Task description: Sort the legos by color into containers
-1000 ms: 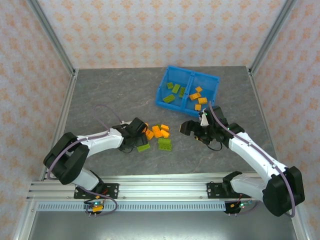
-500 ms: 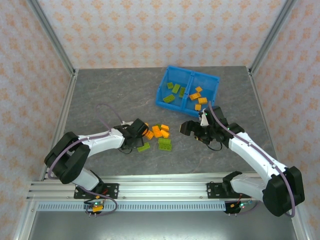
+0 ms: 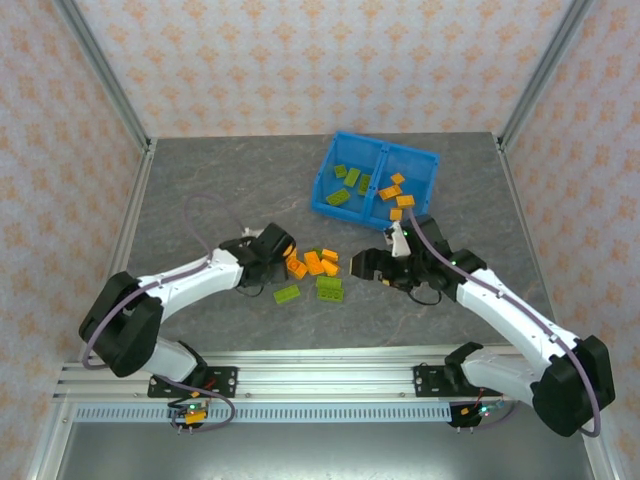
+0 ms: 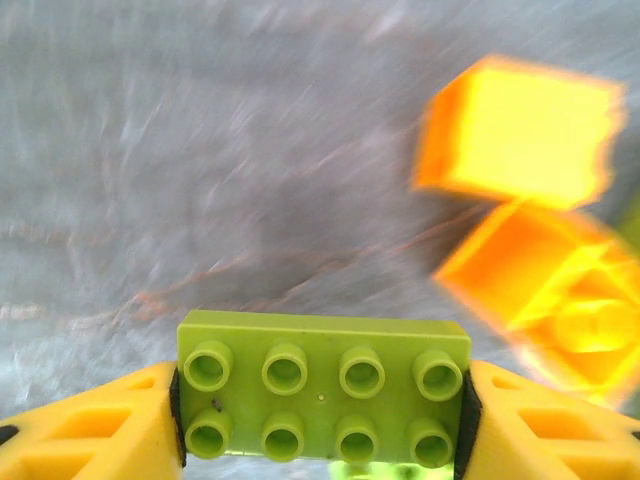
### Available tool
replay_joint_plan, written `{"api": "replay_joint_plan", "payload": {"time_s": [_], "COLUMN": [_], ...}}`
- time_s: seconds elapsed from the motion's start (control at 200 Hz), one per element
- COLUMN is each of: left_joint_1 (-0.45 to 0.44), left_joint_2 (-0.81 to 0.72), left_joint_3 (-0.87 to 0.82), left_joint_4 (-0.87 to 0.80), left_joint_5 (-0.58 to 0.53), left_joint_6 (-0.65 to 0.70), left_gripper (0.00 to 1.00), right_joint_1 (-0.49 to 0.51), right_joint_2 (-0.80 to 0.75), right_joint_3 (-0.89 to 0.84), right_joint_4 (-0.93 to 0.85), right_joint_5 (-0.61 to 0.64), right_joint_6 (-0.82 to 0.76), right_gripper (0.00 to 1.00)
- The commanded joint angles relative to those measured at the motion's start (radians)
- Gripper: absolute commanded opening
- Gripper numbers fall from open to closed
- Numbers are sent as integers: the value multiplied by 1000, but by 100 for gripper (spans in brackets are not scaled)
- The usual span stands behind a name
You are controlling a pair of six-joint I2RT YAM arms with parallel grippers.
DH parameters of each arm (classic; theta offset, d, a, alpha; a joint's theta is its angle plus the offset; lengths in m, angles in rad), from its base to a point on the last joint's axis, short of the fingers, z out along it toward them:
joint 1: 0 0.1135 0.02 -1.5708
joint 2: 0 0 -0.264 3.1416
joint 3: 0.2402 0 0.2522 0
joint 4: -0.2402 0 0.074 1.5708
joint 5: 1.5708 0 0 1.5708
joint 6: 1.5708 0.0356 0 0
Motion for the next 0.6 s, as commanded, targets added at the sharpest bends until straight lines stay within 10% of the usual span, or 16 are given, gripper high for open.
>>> {"api": "replay_joint_plan", "payload": {"time_s": [0.0,0.596], "left_joint_1": [-24,-17], "left_joint_2": [-2,883], "left_joint_3": [152,1319], "left_joint_4": [-30,-16], "left_joint_5": [-71,-187], "left_joint_6": [87,457], "left_gripper": [54,56], "right_joint_1": [8,8], "right_joint_2": [-5,-137], "right_joint_3": [40,42], "right_joint_4": [42,-44], "right_joint_5": [22,189], "right_joint_6": [-12,-4], "right_gripper": [94,95]}}
